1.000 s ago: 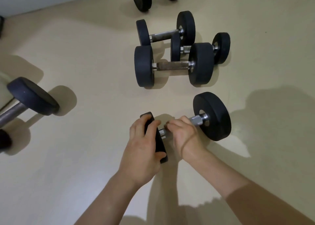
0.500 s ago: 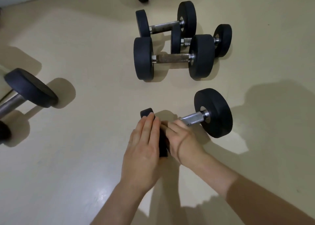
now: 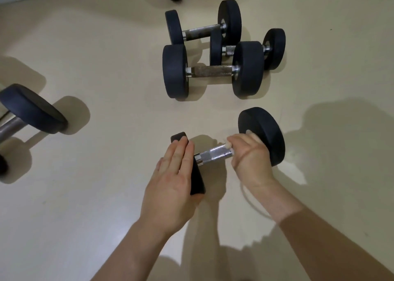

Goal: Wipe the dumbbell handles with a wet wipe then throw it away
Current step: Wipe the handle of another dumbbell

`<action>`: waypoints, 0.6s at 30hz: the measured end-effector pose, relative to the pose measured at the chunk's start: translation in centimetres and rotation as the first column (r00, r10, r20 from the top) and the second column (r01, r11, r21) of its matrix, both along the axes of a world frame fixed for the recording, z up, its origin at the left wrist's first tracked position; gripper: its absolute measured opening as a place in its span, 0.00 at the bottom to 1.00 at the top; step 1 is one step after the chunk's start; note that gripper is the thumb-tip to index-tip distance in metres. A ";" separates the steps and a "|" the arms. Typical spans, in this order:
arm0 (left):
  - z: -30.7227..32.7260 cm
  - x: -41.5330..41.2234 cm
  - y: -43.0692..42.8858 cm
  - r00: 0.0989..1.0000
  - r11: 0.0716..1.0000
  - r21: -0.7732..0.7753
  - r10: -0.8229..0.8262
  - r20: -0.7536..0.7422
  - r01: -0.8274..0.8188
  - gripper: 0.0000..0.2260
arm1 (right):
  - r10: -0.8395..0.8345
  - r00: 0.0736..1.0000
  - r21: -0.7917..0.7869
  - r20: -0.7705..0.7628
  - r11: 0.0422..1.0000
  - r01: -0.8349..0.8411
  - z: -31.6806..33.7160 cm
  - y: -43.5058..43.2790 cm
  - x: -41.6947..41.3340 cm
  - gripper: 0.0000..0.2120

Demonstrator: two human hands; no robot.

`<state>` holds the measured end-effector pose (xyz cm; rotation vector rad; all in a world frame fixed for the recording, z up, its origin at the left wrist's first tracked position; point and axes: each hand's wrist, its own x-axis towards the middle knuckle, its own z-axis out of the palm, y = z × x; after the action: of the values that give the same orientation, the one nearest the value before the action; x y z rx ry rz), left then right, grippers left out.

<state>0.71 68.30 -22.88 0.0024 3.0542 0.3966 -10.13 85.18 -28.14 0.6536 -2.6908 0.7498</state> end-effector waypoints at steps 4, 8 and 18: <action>0.4 -0.4 -0.3 0.998 0.999 -0.025 -0.024 0.059 0.026 0.51 | 0.210 0.978 0.023 -0.012 0.978 -0.209 0.5 -2.1 3.3 0.13; 2.2 -5.2 -2.9 0.976 0.976 0.210 0.005 0.220 -0.053 0.51 | 0.021 1.000 -0.025 0.000 0.999 -0.021 0.3 -1.4 -1.2 0.11; 1.4 -5.5 -3.6 0.982 0.966 0.254 0.006 0.191 -0.055 0.48 | -0.046 0.999 -0.121 -0.017 0.992 0.044 -0.6 -1.5 -0.5 0.13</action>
<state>-4.82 64.67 -21.49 -0.0662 2.7976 0.7490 -10.59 83.72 -28.70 0.5660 -2.6095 0.8812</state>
